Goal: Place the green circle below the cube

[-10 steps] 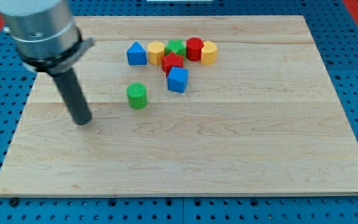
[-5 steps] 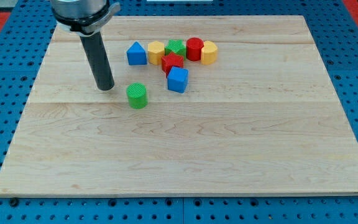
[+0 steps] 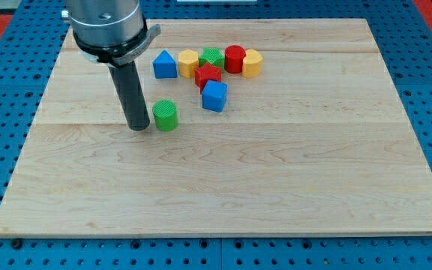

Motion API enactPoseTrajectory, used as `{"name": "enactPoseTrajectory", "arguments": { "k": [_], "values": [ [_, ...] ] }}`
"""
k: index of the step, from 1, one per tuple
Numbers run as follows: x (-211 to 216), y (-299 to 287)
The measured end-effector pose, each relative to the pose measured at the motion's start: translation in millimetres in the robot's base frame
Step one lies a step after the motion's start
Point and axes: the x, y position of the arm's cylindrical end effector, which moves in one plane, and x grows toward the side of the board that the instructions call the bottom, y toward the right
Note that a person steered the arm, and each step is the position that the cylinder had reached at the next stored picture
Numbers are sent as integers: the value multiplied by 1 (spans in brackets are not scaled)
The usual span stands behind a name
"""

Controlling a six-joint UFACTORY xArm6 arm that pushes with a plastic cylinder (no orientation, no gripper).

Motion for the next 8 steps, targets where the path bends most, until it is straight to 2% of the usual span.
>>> {"name": "enactPoseTrajectory", "arguments": {
  "k": [2,4,6,8],
  "values": [
    [-39,2],
    [1,8],
    [-34,21],
    [-34,23]
  ]
}}
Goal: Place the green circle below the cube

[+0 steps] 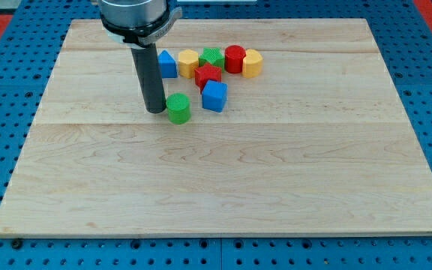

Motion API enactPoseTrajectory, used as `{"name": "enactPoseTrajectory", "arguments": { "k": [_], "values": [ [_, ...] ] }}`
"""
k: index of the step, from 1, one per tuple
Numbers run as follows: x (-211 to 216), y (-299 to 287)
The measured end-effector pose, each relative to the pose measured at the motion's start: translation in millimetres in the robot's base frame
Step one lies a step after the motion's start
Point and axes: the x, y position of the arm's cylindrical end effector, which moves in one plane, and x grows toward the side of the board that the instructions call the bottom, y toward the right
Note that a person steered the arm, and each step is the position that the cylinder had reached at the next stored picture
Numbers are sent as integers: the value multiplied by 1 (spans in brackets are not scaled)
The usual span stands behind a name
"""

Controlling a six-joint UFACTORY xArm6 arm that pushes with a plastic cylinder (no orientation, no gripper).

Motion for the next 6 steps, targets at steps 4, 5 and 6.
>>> {"name": "enactPoseTrajectory", "arguments": {
  "k": [4,5,6],
  "values": [
    [13,35],
    [13,44],
    [13,49]
  ]
}}
